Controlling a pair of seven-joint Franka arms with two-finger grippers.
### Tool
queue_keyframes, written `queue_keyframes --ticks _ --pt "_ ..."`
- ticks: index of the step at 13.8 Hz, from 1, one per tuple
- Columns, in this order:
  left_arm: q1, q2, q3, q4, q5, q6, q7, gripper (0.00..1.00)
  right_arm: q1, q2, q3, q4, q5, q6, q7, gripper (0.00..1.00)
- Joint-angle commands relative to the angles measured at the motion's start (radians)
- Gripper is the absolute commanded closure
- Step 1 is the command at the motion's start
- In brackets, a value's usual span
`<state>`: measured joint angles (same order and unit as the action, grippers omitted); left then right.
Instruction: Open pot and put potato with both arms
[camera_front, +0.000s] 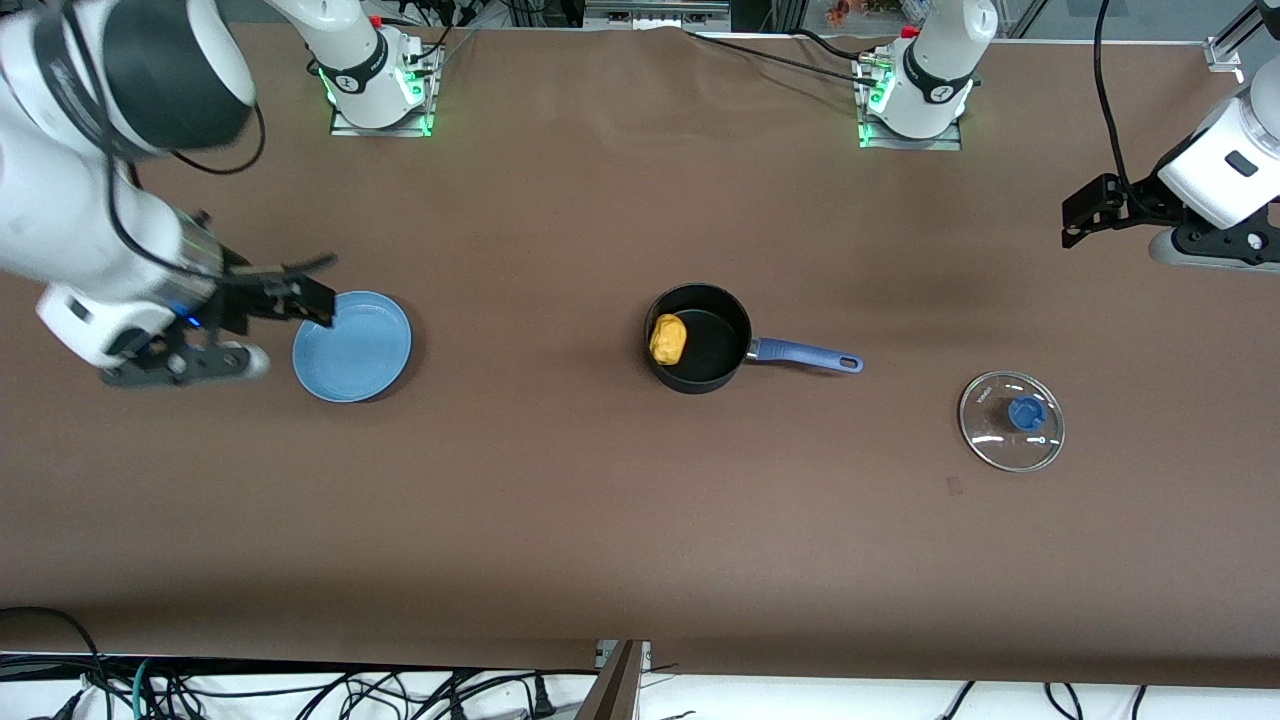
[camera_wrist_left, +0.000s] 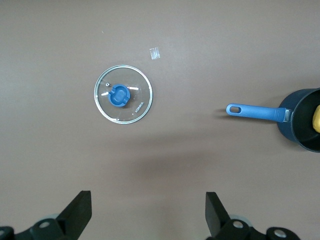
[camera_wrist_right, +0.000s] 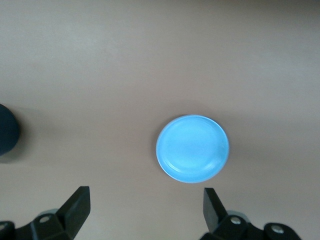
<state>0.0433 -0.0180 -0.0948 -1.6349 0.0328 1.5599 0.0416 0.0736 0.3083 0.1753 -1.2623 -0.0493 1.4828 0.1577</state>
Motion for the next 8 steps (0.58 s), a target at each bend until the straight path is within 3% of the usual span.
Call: queue_keyframes --ticks 1,3,8 --pt "0.001 -0.008 0.009 -0.017 -0.024 0.015 0.004 0.0 -0.038 -0.165 -0.013 -0.133 -0.003 0.014 -0.018 0.0" --pt "0.0 -0.004 0.009 -0.014 -0.025 0.019 0.004 0.0 -0.058 -0.236 -0.017 -0.167 -0.006 0.019 -0.01 0.0" --pt "0.003 -0.002 0.009 -0.014 -0.04 0.019 0.004 0.0 -0.081 -0.284 -0.019 -0.264 -0.009 0.008 -0.036 0.0"
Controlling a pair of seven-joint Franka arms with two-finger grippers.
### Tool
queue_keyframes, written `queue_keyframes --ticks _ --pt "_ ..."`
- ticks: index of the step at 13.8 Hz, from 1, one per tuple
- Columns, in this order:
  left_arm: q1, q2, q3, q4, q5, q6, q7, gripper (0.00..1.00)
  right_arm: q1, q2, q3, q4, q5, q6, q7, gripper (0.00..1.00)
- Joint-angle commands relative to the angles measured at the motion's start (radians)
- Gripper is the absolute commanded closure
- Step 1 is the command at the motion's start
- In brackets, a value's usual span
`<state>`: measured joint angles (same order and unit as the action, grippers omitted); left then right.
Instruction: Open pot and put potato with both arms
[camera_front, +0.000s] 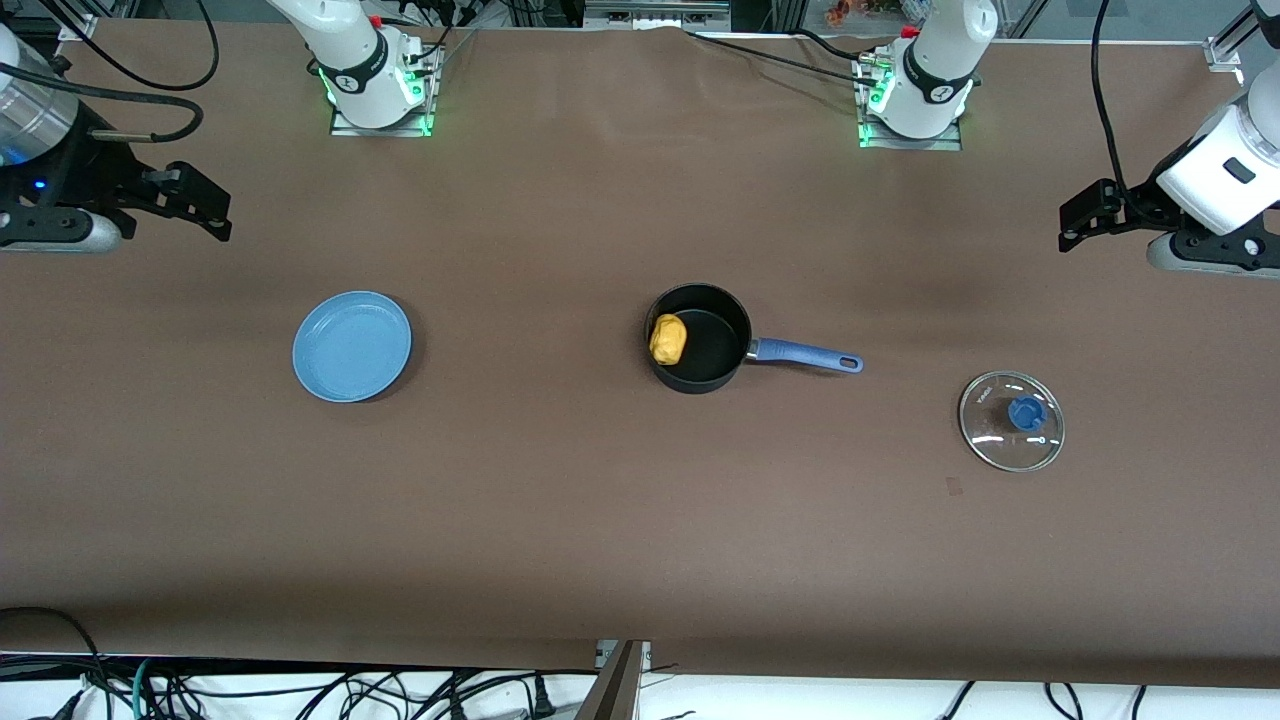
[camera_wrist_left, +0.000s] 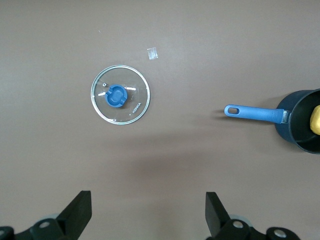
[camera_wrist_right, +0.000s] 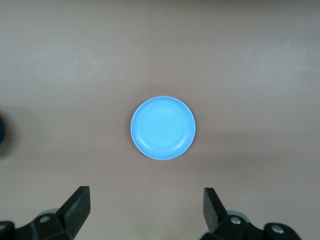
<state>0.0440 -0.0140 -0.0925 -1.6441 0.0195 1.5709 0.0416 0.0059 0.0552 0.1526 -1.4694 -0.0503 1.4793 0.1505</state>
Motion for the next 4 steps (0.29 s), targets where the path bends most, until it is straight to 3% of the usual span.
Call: queue_keyframes --ticks 1,4 --pt "0.002 -0.006 0.007 -0.005 -0.027 0.006 0.004 0.0 -0.015 -0.023 0.001 -0.051 -0.008 0.012 -0.034 0.0" --pt "0.002 -0.007 0.011 -0.003 -0.027 0.006 0.006 0.0 -0.014 -0.012 -0.01 -0.042 -0.008 0.01 -0.039 0.0"
